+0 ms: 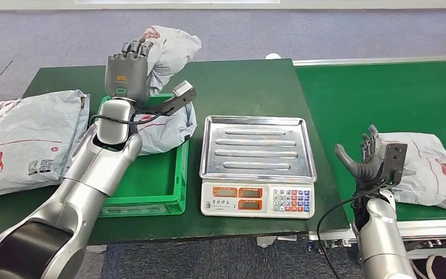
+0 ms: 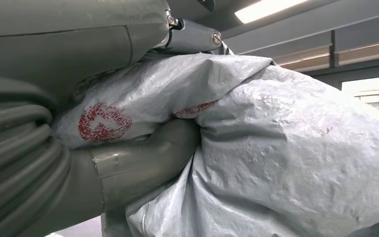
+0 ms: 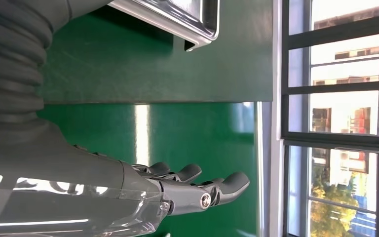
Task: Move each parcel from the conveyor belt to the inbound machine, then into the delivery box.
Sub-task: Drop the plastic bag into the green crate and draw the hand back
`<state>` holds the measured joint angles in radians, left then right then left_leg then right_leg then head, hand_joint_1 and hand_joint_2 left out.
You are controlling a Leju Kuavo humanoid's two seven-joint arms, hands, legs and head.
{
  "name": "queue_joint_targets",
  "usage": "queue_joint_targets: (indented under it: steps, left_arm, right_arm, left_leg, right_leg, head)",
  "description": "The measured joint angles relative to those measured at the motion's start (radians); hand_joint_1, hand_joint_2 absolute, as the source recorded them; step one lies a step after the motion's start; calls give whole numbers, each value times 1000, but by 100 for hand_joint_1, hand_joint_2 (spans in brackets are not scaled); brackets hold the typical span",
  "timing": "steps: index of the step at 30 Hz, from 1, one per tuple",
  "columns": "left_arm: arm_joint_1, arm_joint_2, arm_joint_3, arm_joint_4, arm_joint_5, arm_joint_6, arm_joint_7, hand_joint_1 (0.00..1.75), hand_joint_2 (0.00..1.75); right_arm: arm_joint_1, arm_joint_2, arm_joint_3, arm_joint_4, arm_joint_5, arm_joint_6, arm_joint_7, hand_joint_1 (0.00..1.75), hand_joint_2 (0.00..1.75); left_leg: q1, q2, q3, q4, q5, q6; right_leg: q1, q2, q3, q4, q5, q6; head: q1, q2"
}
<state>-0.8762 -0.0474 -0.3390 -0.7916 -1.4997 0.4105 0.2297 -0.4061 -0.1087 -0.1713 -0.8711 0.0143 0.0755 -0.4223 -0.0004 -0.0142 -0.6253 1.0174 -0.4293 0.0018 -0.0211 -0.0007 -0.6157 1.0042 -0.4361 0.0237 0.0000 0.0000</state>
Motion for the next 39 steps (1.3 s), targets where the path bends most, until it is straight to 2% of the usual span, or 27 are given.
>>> queue_joint_targets:
  steps: [3, 6, 10, 14, 17, 20, 31, 39]
  left_arm:
    - [66, 41, 37, -55, 21, 31, 6, 175, 175]
    - [193, 105, 99, -137, 90, 72, -22, 175, 175]
    - [423, 161, 208, -282, 155, 86, -70, 175, 175]
    - [685, 167, 254, -456, 260, 101, -152, 0, 175]
    - [840, 157, 250, -575, 357, 139, -198, 0, 175]
    - [889, 153, 233, -644, 462, 148, -255, 0, 175]
    - [886, 144, 204, -684, 681, 81, -405, 0, 175]
    - [776, 143, 204, -612, 1017, -56, -555, 0, 175]
  right_arm:
    - [15, -1, 0, -31, -2, 6, 3, 0, 175]
    - [36, -10, 0, -71, -13, 14, 18, 0, 175]
    - [61, -41, 0, -117, -45, 20, 31, 0, 175]
    - [124, -93, -3, -194, -119, 6, 45, 0, 175]
    - [179, -134, -15, -249, -164, 8, 53, 0, 175]
    - [183, -149, -18, -265, -169, 3, 45, 0, 175]
    - [64, -171, 33, -201, -169, -23, 24, 0, 175]
    - [-98, -189, 137, -49, -197, -25, -1, 0, 175]
  left_leg:
    - [0, 3, 1, -1, -1, -1]
    - [0, 9, 5, -2, -4, -4]
    - [0, 11, 6, -2, -7, -4]
    - [0, 9, 7, -2, -12, -1]
    - [-1, 8, 6, 0, -15, 0]
    - [-1, 9, 6, 0, -17, 1]
    - [0, 9, 9, 0, -14, 0]
    - [0, 7, 9, 0, -11, -1]
  right_leg:
    - [0, 3, 0, 0, 0, 0]
    - [0, 8, 0, 0, -2, -3]
    - [0, 11, -1, 0, -5, -5]
    - [0, 7, 2, -1, -10, -3]
    - [-1, 6, 3, -1, -13, -2]
    - [-1, 7, 3, -2, -13, -2]
    - [0, 6, 7, -1, -11, -2]
    - [1, 5, 7, -1, -10, -2]
  head:
    - [0, 0]
    - [0, 0]
    - [0, 0]
    - [0, 0]
    - [0, 0]
    - [0, 0]
    - [0, 0]
    - [0, 0]
